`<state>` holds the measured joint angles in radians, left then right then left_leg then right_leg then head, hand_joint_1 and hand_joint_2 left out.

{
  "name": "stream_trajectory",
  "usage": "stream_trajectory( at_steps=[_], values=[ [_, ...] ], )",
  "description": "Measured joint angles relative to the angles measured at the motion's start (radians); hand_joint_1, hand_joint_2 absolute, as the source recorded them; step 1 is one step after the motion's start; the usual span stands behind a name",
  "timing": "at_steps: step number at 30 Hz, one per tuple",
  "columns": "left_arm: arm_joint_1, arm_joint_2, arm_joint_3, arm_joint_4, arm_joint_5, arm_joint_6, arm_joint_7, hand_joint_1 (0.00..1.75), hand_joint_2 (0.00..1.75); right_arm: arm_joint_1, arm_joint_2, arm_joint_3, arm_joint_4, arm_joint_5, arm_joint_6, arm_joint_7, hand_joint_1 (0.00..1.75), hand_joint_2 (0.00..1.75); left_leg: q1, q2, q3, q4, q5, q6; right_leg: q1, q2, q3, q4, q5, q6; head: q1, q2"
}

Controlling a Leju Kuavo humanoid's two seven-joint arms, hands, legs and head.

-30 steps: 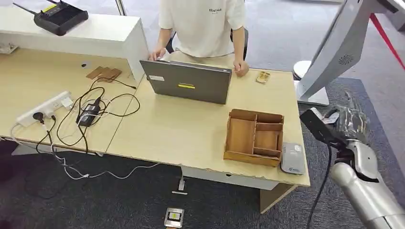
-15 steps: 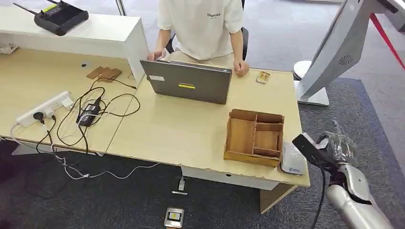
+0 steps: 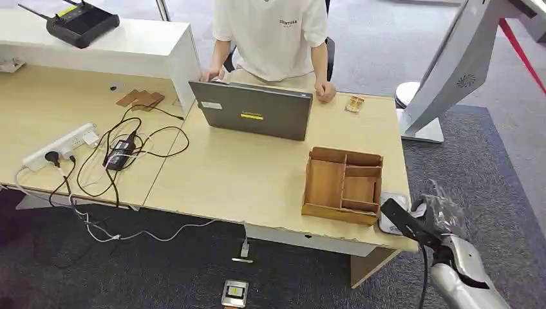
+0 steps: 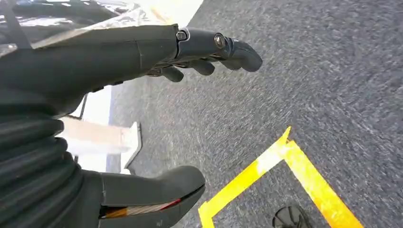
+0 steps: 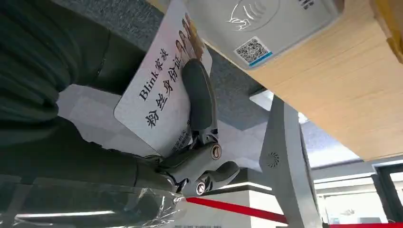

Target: Pass the card to the sensor for recognition and then transmit it.

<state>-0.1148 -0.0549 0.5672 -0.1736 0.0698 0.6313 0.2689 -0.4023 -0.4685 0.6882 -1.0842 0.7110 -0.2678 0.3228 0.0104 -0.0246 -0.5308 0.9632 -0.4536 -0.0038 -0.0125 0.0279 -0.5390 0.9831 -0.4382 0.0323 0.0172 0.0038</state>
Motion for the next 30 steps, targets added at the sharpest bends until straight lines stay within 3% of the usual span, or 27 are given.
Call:
stream_trajectory(
  at_steps=[18, 30],
  values=[
    [-0.009, -0.028, 0.062, 0.0, 0.037, 0.039, -0.024, 0.0, 1.75, -0.001, 0.039, 0.021, 0.009, -0.008, 0.025, -0.015, 1.75, 1.75, 0.0, 0.0, 0.0, 0.0, 0.0, 0.0, 0.0, 0.0, 0.0, 0.0, 0.0, 0.0, 0.0, 0.0],
    [-0.01, -0.034, 0.09, 0.0, 0.051, 0.042, -0.024, 0.0, 1.75, -0.006, 0.049, 0.021, 0.094, -0.066, 0.061, -0.017, 1.75, 1.75, 0.0, 0.002, 0.005, 0.0, -0.001, 0.0, 0.0, 0.0, 0.004, -0.001, 0.0, 0.0, 0.0, 0.0]
  ],
)
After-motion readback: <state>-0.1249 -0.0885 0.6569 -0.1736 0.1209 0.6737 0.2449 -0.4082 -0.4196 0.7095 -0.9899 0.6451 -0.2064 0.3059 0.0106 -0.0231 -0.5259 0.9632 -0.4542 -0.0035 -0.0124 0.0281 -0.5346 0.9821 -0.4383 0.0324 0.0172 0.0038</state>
